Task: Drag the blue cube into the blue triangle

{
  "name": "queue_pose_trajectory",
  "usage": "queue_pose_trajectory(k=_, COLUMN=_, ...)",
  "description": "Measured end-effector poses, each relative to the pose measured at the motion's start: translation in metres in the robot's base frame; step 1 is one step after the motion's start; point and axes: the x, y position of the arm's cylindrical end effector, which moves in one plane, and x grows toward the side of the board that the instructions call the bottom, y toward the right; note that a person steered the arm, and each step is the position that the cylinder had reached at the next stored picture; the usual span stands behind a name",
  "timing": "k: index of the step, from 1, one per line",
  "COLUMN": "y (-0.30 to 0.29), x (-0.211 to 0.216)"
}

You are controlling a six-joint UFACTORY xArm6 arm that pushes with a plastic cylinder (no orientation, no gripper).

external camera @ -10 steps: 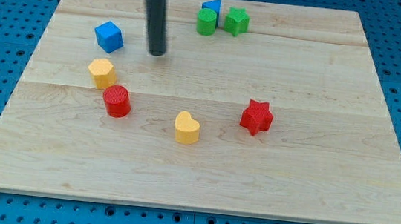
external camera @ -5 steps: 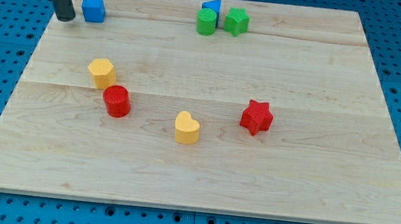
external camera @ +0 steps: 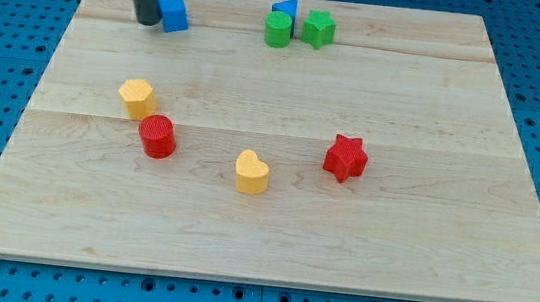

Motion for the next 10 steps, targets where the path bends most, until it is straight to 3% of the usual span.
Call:
queue_pose_trajectory(k=2, y=0.000, x=-0.012)
queue_pose_trajectory(k=4, y=0.057, x=-0.026)
queue_pose_trajectory(k=6, y=0.073, x=-0.067)
queue_pose_trajectory(k=8, y=0.087, x=-0.051)
queue_pose_trajectory(k=9, y=0.095, x=-0.071)
queue_pose_trajectory(k=10, y=0.051, x=-0.055)
